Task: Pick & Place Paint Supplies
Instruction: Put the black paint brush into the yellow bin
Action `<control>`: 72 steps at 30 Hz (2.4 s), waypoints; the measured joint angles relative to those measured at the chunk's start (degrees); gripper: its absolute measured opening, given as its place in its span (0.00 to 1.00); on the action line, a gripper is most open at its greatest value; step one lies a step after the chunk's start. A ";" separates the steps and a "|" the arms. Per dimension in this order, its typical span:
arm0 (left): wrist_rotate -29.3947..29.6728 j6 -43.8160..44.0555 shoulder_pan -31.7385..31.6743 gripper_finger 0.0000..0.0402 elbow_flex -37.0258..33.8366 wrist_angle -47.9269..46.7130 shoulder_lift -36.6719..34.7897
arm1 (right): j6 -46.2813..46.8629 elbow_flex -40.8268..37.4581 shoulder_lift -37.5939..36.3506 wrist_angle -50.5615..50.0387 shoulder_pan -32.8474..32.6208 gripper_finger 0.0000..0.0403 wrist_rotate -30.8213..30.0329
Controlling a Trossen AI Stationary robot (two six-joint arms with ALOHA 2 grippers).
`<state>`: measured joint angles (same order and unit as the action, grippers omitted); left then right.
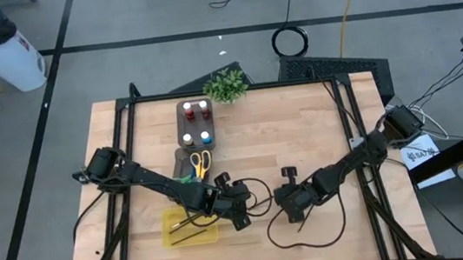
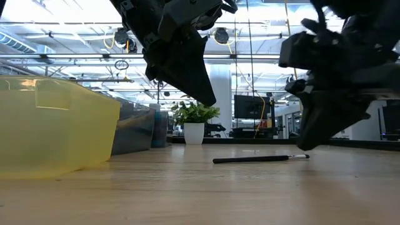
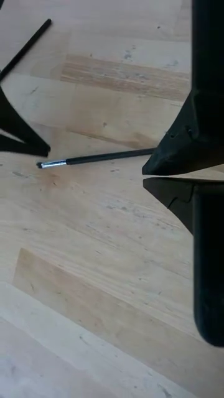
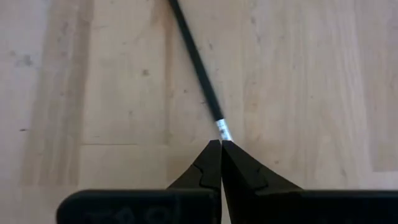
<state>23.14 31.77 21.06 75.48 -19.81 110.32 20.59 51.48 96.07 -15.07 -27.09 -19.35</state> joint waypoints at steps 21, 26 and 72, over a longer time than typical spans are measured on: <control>0.00 -0.02 0.02 0.08 0.00 -0.04 0.00 | -0.07 -1.46 -0.02 0.08 3.41 0.00 4.68; -0.02 -0.02 0.02 0.08 0.00 -0.04 0.00 | -0.05 -1.46 -0.02 0.26 3.39 0.00 4.66; -0.02 0.02 0.02 0.08 0.00 0.13 0.00 | 4.23 -5.05 -3.89 0.81 -1.42 0.00 4.46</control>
<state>23.11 31.79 21.08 75.48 -19.68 110.32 24.82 46.44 92.18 -14.26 -28.51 -14.90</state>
